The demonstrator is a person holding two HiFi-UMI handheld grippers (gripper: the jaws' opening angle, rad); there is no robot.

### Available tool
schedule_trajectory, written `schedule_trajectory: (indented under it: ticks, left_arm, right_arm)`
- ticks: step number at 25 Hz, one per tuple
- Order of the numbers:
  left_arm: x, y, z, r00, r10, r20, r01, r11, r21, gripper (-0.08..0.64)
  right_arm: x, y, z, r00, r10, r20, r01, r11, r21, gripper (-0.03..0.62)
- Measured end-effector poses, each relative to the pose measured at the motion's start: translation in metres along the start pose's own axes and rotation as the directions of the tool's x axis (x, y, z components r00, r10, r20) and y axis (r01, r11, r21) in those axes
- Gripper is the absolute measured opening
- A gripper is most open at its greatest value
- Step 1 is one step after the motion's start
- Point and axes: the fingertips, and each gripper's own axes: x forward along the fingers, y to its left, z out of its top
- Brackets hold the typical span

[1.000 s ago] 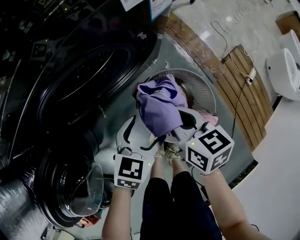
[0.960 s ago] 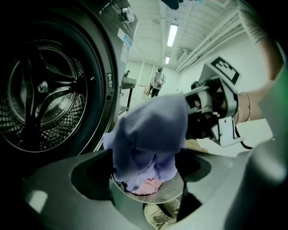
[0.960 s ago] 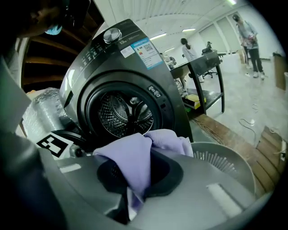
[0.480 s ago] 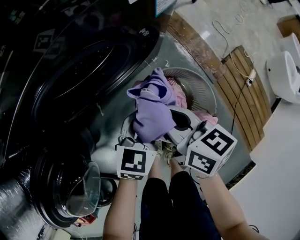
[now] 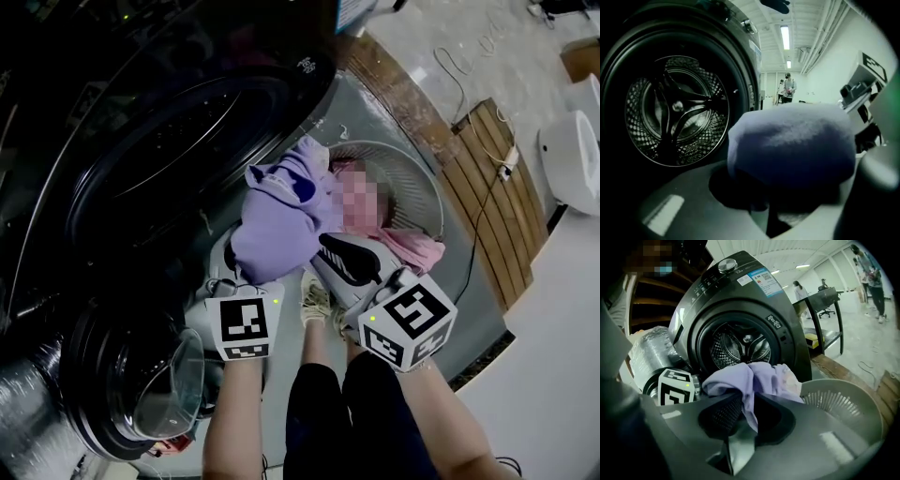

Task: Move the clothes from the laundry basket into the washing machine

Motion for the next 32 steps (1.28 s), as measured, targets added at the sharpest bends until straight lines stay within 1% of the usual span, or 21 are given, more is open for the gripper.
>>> schedule_trajectory:
  ticks: [3, 6, 9, 14, 16, 19, 20, 22, 24, 25, 26, 28, 29, 30, 31, 32]
  left_arm:
    - [0.003, 0.032, -0.01, 0.996, 0.094, -0.007, -0.094, 0.995, -0.042, 0.045]
    - [0.011, 0.06, -0.013, 0.986, 0.166, -0.016, -0.167, 0.984, -0.069, 0.045]
    - [0.02, 0.092, -0.007, 0.972, 0.235, -0.009, -0.235, 0.969, -0.079, 0.045]
    - [0.033, 0.141, 0.014, 0.938, 0.346, 0.009, -0.343, 0.934, -0.098, 0.045]
    - [0.038, 0.157, 0.022, 0.925, 0.379, 0.017, -0.374, 0.919, -0.121, 0.046]
    - [0.041, 0.183, 0.037, 0.901, 0.432, 0.032, -0.422, 0.892, -0.165, 0.046]
    - [0.042, 0.191, 0.043, 0.894, 0.447, 0.037, -0.435, 0.884, -0.174, 0.046]
    - [0.043, 0.202, 0.054, 0.884, 0.464, 0.058, -0.447, 0.874, -0.187, 0.046]
    - [0.047, 0.211, 0.064, 0.877, 0.473, 0.083, -0.448, 0.869, -0.21, 0.046]
    - [0.051, 0.216, 0.065, 0.877, 0.473, 0.08, -0.446, 0.865, -0.229, 0.046]
    - [0.057, 0.219, 0.062, 0.879, 0.474, 0.057, -0.446, 0.859, -0.251, 0.046]
    - [0.068, 0.223, 0.053, 0.877, 0.481, -0.007, -0.462, 0.838, -0.289, 0.051]
    - [0.07, 0.223, 0.05, 0.874, 0.485, -0.025, -0.469, 0.83, -0.303, 0.062]
    - [0.071, 0.221, 0.048, 0.875, 0.484, -0.029, -0.467, 0.824, -0.32, 0.094]
    - [0.071, 0.219, 0.047, 0.879, 0.477, -0.02, -0.454, 0.822, -0.343, 0.148]
    - [0.07, 0.216, 0.048, 0.886, 0.464, -0.005, -0.433, 0.823, -0.367, 0.181]
  right_arm:
    - [0.0, -0.022, -0.02, 0.994, -0.093, -0.05, 0.095, 0.995, 0.034, 0.023]
    - [-0.001, -0.037, -0.031, 0.987, -0.147, -0.072, 0.15, 0.988, 0.048, 0.021]
    - [0.002, -0.039, -0.033, 0.986, -0.148, -0.073, 0.152, 0.986, 0.062, 0.021]
    - [0.009, -0.038, -0.035, 0.989, -0.128, -0.071, 0.132, 0.99, 0.052, 0.021]
    - [0.01, -0.038, -0.037, 0.989, -0.129, -0.077, 0.133, 0.99, 0.05, 0.021]
    - [0.009, -0.037, -0.043, 0.988, -0.125, -0.088, 0.131, 0.989, 0.065, 0.021]
    - [0.008, -0.036, -0.045, 0.988, -0.125, -0.091, 0.131, 0.989, 0.071, 0.021]
    - [0.006, -0.034, -0.052, 0.987, -0.128, -0.099, 0.136, 0.987, 0.08, 0.021]
    - [0.006, -0.032, -0.058, 0.986, -0.123, -0.111, 0.133, 0.988, 0.085, 0.021]
    - [0.006, -0.03, -0.061, 0.986, -0.117, -0.117, 0.127, 0.988, 0.085, 0.021]
    - [0.007, -0.029, -0.064, 0.986, -0.111, -0.123, 0.121, 0.989, 0.084, 0.021]
    - [0.009, -0.025, -0.069, 0.986, -0.101, -0.133, 0.113, 0.99, 0.083, 0.021]
    - [0.009, -0.024, -0.07, 0.986, -0.099, -0.136, 0.111, 0.99, 0.083, 0.021]
    - [0.009, -0.022, -0.071, 0.986, -0.097, -0.137, 0.109, 0.99, 0.085, 0.021]
    - [0.009, -0.021, -0.071, 0.986, -0.094, -0.137, 0.107, 0.991, 0.085, 0.021]
    - [0.01, -0.019, -0.071, 0.986, -0.093, -0.136, 0.105, 0.991, 0.085, 0.021]
